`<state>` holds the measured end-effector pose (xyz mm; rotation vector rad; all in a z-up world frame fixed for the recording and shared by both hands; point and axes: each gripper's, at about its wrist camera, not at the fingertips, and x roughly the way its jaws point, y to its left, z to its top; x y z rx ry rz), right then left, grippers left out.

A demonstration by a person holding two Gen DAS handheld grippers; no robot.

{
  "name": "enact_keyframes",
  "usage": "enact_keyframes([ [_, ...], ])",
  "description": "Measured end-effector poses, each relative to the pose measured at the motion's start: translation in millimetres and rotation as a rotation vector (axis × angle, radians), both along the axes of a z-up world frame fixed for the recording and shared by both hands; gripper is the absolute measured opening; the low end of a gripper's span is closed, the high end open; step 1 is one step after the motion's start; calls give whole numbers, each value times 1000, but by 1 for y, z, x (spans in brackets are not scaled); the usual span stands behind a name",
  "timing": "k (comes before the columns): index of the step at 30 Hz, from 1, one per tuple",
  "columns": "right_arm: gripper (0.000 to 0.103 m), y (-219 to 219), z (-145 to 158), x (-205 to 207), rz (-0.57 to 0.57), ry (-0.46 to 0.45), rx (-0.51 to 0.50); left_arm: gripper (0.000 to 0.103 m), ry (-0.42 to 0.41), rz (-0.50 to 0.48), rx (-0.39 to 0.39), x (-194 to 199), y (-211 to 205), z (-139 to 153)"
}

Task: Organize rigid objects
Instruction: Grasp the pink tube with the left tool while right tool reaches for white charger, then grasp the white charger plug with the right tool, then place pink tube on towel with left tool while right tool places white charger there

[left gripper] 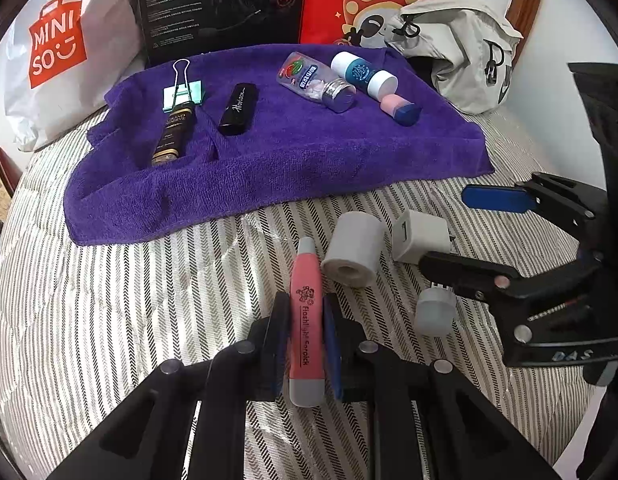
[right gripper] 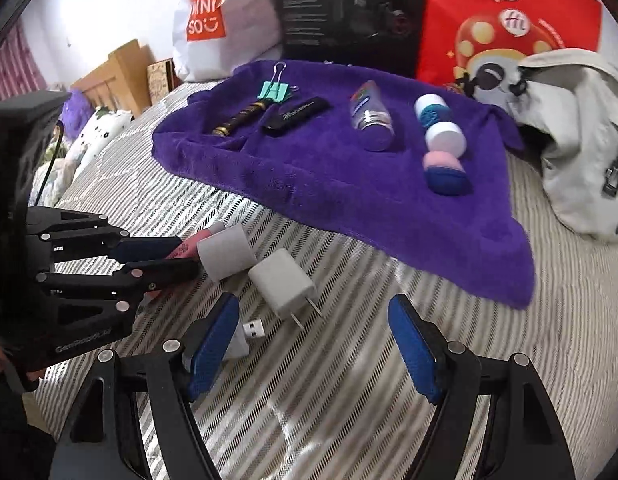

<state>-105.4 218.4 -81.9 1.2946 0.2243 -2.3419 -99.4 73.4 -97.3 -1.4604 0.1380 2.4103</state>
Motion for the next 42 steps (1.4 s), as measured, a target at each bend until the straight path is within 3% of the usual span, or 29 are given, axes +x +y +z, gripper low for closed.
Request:
enact_keyframes([
  [11, 76, -9, -9, -18, 35, 7, 37, 17, -2, -2, 6, -2, 0, 1],
  [20, 74, -9, -14, -19, -9, -13, 40, 17, 4, -11, 4, -2, 0, -1],
  [26, 59, -11, -18, -17, -17, 10, 35, 17, 4, -10, 3, 0, -2, 0],
  [32, 38, -10, -17, -20, -21, 26, 32, 17, 4, -8, -2, 1, -5, -1],
  [34, 27, -9, -16, -21, -25, 27, 29, 17, 4, -11, -5, 1, -6, -1],
  [42, 27, -4, -14, -20, -60, -1, -4, 17, -8, -5, 9, 2, -11, 0],
])
